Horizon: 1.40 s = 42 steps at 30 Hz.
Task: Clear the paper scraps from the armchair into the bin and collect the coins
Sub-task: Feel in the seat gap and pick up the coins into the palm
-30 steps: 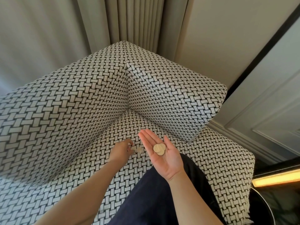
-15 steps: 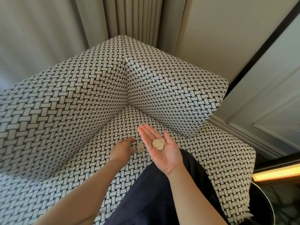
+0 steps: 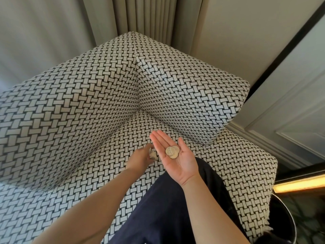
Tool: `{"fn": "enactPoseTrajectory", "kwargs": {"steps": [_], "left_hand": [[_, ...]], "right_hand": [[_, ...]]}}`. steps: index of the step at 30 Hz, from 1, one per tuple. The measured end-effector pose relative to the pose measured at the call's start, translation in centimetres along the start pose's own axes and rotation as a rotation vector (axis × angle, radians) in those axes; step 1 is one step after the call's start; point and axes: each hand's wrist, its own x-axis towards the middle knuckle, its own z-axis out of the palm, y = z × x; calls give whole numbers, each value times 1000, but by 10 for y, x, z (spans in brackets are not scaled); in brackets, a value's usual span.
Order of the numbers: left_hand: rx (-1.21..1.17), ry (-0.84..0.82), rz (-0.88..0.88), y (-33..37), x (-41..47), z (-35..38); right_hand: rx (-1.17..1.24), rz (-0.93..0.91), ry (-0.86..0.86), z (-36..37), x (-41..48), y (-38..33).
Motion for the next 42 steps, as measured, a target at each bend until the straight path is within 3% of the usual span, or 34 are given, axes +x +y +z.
{"fn": "enactPoseTrajectory", "kwargs": {"steps": [6, 17, 23, 27, 31, 34, 38, 42], "left_hand": [[21, -21, -158, 6, 10, 3], [77, 24, -169, 15, 7, 5], [-374, 151, -329, 16, 1, -23], [-606, 297, -346, 23, -3, -62], [-607, 367, -164, 46, -15, -100], [-481, 232, 66, 69, -28, -113], [-299, -33, 209, 89, -34, -105], [-163, -28, 344, 92, -28, -87]], "right_hand": [[1, 9, 13, 1, 0, 0], [24, -6, 2, -1, 0, 0], [81, -9, -5, -2, 1, -2], [92, -20, 3, -2, 1, -1], [96, -29, 25, -1, 2, -1], [43, -1, 0, -1, 1, 1], [-8, 37, 25, -3, -2, 1], [-2, 32, -12, 3, -10, 0]]}}
